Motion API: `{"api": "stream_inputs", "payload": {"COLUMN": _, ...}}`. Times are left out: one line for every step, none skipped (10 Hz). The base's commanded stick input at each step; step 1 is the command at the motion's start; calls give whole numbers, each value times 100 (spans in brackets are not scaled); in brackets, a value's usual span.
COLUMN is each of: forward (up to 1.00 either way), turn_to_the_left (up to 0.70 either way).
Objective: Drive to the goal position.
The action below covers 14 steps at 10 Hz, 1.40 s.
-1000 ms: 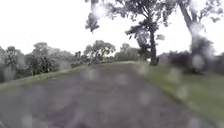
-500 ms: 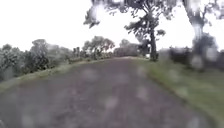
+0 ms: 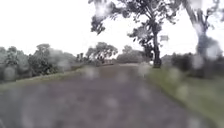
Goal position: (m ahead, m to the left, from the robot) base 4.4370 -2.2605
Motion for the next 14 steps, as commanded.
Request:
{"api": "stream_inputs", "payload": {"forward": 100, "turn_to_the_left": 0}}
{"api": "stream_inputs", "payload": {"forward": 100, "turn_to_the_left": 0}}
{"api": "stream_inputs", "payload": {"forward": 100, "turn_to_the_left": 0}}
{"api": "stream_inputs", "payload": {"forward": 100, "turn_to_the_left": 0}}
{"api": "stream_inputs", "payload": {"forward": 100, "turn_to_the_left": 0}}
{"api": "stream_inputs", "payload": {"forward": 100, "turn_to_the_left": 0}}
{"api": "stream_inputs", "payload": {"forward": 100, "turn_to_the_left": 0}}
{"api": "stream_inputs", "payload": {"forward": 100, "turn_to_the_left": -1}}
{"api": "stream_inputs", "payload": {"forward": 100, "turn_to_the_left": -3}}
{"api": "stream_inputs", "payload": {"forward": 100, "turn_to_the_left": -5}}
{"api": "stream_inputs", "payload": {"forward": 100, "turn_to_the_left": -7}}
{"api": "stream_inputs", "payload": {"forward": 100, "turn_to_the_left": -9}}
{"api": "stream_inputs", "payload": {"forward": 100, "turn_to_the_left": -11}}
{"api": "stream_inputs", "payload": {"forward": 100, "turn_to_the_left": -13}}
